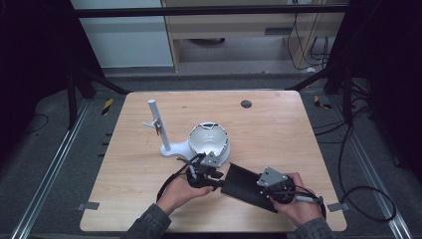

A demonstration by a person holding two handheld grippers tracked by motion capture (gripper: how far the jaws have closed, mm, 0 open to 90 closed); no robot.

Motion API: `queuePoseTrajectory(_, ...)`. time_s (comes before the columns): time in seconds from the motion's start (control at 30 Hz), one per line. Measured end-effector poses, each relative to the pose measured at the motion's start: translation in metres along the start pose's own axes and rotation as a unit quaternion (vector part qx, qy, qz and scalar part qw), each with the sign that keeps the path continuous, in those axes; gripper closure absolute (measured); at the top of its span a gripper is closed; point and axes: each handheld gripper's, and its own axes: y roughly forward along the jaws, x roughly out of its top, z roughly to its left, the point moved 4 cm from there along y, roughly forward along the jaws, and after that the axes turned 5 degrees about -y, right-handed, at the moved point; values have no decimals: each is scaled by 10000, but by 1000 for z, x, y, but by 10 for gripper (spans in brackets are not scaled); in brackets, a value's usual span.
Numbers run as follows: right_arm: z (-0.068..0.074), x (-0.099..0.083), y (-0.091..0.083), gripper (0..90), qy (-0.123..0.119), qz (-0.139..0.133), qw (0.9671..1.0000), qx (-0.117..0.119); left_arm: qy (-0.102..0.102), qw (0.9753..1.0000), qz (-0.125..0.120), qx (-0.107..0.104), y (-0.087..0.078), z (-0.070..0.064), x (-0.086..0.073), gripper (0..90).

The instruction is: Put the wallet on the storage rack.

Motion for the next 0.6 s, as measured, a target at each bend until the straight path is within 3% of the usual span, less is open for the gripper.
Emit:
queuePoseTrajectory(0.3,-9,5,-13,847,105,-170,9998,12,-56,9998,-73,149,-5,3,3,457)
queuePoseTrajectory(0.6,-19,14,-27,847,178,-491,9986,44,-188,9993,-312,118,-7,6,10,289)
